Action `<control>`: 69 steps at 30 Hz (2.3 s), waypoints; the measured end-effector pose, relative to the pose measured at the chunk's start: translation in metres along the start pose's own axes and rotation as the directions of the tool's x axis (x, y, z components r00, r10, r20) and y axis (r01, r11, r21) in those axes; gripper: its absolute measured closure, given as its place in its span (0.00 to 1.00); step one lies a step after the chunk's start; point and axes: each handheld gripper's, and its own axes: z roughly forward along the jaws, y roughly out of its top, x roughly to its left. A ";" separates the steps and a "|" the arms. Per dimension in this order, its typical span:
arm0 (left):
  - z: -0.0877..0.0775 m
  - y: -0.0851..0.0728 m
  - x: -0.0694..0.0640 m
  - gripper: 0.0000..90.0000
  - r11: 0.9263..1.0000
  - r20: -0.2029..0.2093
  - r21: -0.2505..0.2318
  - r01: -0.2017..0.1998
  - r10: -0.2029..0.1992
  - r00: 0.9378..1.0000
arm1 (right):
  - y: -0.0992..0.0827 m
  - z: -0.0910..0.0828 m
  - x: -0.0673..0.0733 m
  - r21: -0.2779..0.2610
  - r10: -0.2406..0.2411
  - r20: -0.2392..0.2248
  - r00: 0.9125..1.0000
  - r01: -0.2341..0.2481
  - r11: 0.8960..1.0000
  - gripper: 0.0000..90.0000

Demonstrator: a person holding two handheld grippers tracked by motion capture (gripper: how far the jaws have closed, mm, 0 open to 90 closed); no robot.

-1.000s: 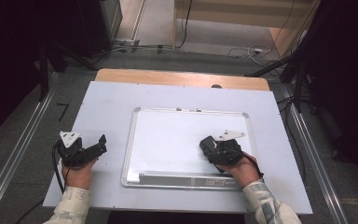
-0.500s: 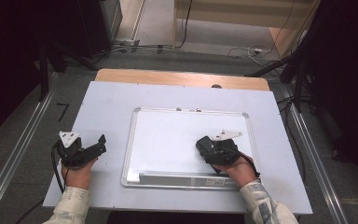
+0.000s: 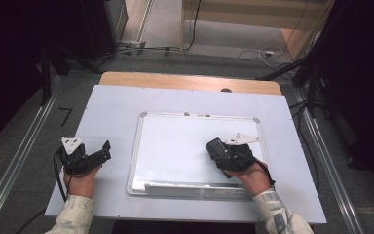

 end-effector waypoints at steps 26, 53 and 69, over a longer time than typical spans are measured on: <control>0.000 0.000 -0.001 0.05 1.000 0.002 0.002 -0.001 0.001 1.000 | 0.002 -0.019 -0.016 -0.052 0.064 0.045 0.997 -0.061 0.997 0.42; 0.000 0.000 0.000 0.05 1.000 0.002 0.000 -0.001 0.001 1.000 | 0.002 -0.025 -0.022 -0.066 0.084 0.065 0.994 -0.080 0.995 0.41; -0.001 0.000 0.000 0.05 1.000 0.004 -0.003 0.002 -0.002 1.000 | -0.001 -0.030 -0.033 -0.070 0.117 0.111 0.987 -0.110 0.991 0.41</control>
